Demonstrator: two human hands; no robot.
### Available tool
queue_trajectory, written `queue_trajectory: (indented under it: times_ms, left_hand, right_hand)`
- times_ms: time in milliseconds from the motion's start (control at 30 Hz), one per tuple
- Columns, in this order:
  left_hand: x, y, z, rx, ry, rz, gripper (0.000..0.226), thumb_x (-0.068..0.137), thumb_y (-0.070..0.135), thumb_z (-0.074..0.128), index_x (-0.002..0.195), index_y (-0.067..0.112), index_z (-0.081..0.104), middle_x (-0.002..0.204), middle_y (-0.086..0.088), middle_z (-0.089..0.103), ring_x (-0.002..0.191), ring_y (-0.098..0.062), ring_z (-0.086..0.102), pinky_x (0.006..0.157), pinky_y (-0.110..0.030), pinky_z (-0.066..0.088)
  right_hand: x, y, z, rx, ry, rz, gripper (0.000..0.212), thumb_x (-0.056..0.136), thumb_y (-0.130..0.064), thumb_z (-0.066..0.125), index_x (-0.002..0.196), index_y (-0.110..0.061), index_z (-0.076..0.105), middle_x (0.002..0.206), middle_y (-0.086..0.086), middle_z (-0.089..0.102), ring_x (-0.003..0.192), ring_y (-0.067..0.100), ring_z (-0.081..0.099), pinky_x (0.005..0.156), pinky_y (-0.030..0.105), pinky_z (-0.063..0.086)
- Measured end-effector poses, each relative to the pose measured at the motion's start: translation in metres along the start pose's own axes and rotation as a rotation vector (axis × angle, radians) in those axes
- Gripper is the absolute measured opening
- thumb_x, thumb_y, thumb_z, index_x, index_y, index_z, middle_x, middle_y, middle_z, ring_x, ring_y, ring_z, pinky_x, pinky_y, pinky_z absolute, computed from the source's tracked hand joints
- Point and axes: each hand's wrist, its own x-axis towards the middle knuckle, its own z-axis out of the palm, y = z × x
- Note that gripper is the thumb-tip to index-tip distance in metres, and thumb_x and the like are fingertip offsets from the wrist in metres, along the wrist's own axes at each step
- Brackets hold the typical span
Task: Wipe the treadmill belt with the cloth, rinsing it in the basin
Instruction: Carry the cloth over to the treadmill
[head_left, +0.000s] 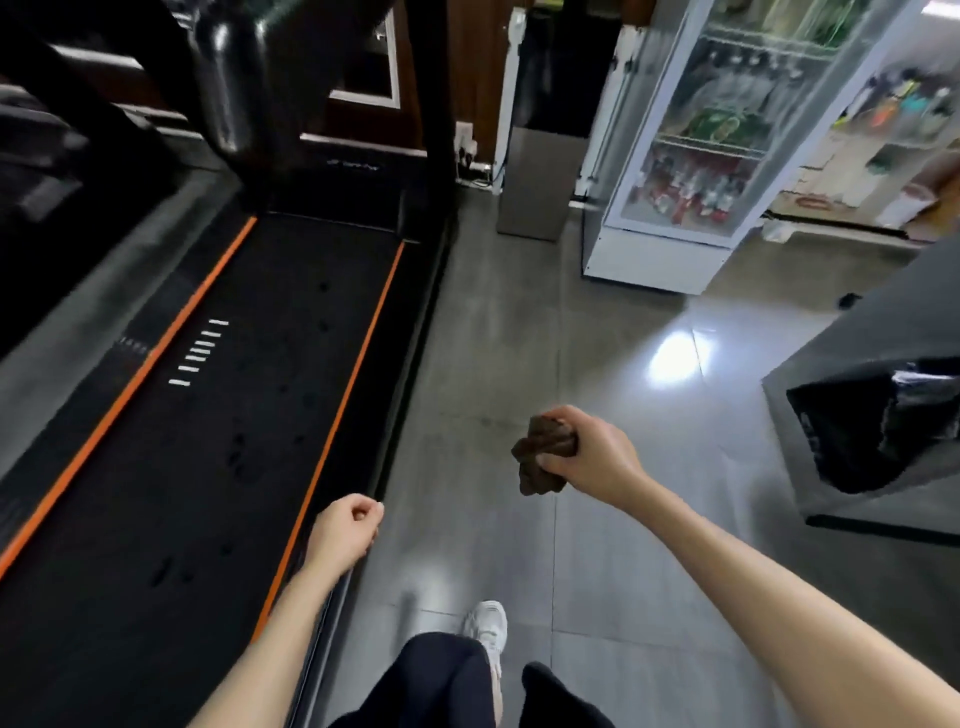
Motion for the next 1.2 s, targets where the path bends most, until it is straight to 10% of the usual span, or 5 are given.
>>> queue_trajectory:
  times_ms: [600,1200]
  left_hand:
    - [0.238,0.238,0.054,-0.036,0.474,-0.189,0.019,0.095,0.024,0.053,0.1,0.012,0.068,0.09,-0.007,0.07,0.088,-0.026,0.065,0.074,-0.03,0.045]
    - [0.406,0.255,0.008,-0.348,1.017,-0.505,0.023,0.094,0.025,0.052,0.107,0.011,0.064,0.103,-0.009,0.068,0.097,-0.029,0.062,0.076,-0.032,0.047]
  right_hand:
    - [0.461,-0.043,-0.137,-0.23,-0.269,-0.622,0.054,0.078,-0.037,0.069,0.128,-0.03,0.05,0.118,-0.006,0.062,0.112,0.017,0.056,0.086,0.027,0.04]
    - [0.706,-0.195,0.028,-0.581,-0.587,-1.026,0.052,0.078,-0.036,0.071,0.125,-0.028,0.051,0.12,-0.001,0.062,0.109,0.022,0.058,0.08,0.027,0.043]
